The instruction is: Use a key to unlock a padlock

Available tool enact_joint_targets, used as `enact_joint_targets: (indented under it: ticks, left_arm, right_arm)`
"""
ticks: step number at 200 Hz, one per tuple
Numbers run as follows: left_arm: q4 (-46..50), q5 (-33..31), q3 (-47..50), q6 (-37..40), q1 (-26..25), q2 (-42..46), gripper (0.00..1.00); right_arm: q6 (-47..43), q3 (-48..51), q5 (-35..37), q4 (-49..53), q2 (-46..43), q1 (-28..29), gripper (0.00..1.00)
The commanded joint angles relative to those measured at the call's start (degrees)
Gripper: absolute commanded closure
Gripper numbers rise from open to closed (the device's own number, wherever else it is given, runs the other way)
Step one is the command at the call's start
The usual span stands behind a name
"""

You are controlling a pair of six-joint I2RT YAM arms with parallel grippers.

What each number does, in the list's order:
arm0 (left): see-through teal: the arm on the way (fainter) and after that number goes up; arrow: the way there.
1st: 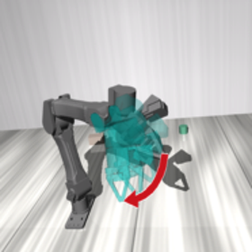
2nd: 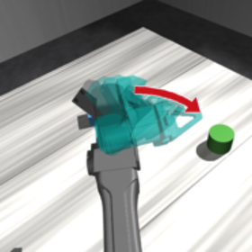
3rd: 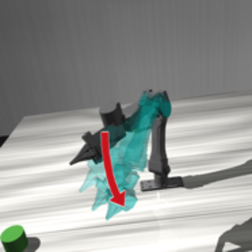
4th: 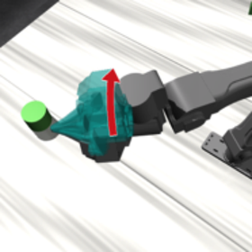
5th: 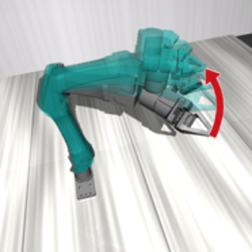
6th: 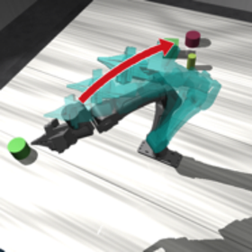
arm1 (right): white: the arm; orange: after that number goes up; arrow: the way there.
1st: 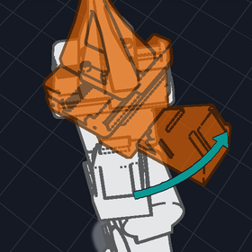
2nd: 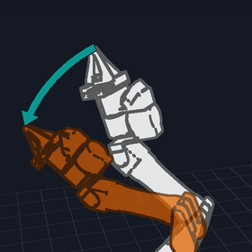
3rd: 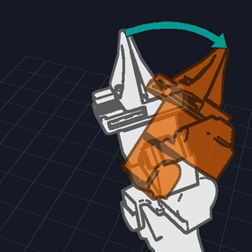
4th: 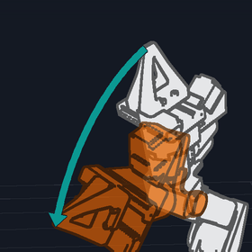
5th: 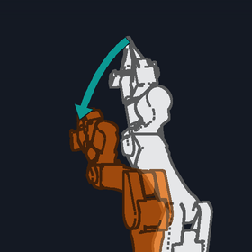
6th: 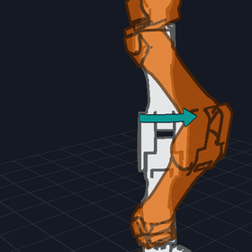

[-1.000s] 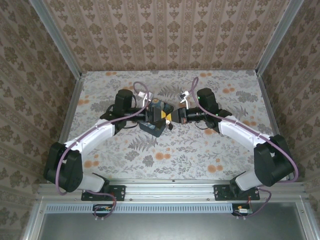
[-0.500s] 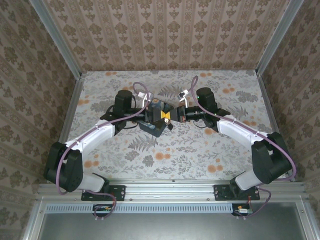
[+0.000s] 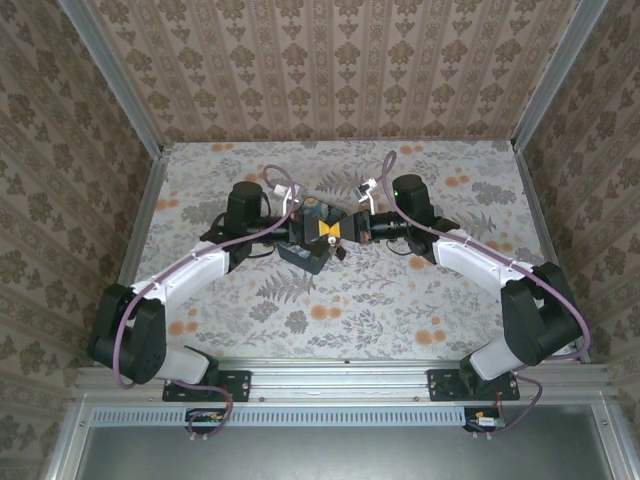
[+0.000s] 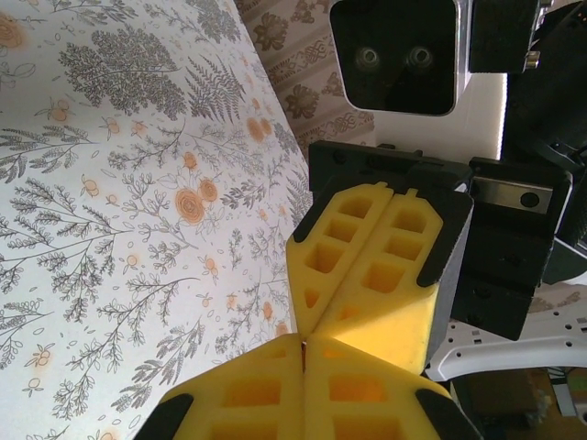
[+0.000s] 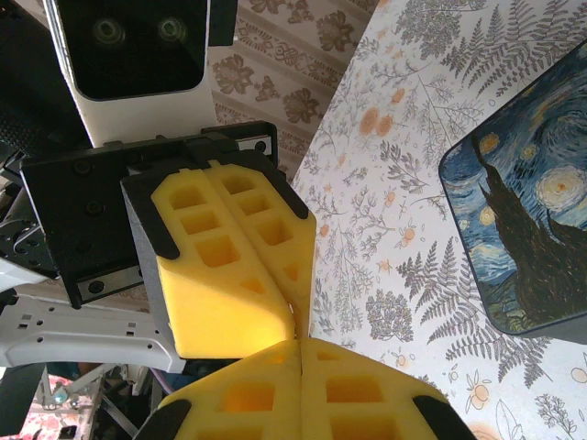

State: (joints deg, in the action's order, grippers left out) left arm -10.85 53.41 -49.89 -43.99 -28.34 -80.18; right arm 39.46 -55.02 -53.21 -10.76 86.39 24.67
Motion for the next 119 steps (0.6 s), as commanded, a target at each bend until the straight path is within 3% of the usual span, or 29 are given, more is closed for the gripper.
enact_joint_targets:
  ticks: [1,71,96,119]
  left_arm:
    - [-1.2,-2.1,1.2,-1.8,1.1,1.2,1.00]
    - [11.7,-11.2,-2.0,-3.4,1.5,4.4,1.00]
    - [16.9,-14.6,-3.9,-5.3,1.4,4.4,1.00]
    - [19.0,-16.2,-5.0,-7.4,1.0,4.4,1.00]
  right_arm:
    - [-0.5,-1.8,-1.2,-1.0,0.0,-0.2,1.00]
    - [-16.4,-2.1,7.7,13.3,-8.2,-0.4,0.63]
    - [-31.3,-2.9,23.0,21.2,-11.9,5.7,0.52]
    - [-40.1,1.8,38.6,14.5,-14.3,10.6,0.49]
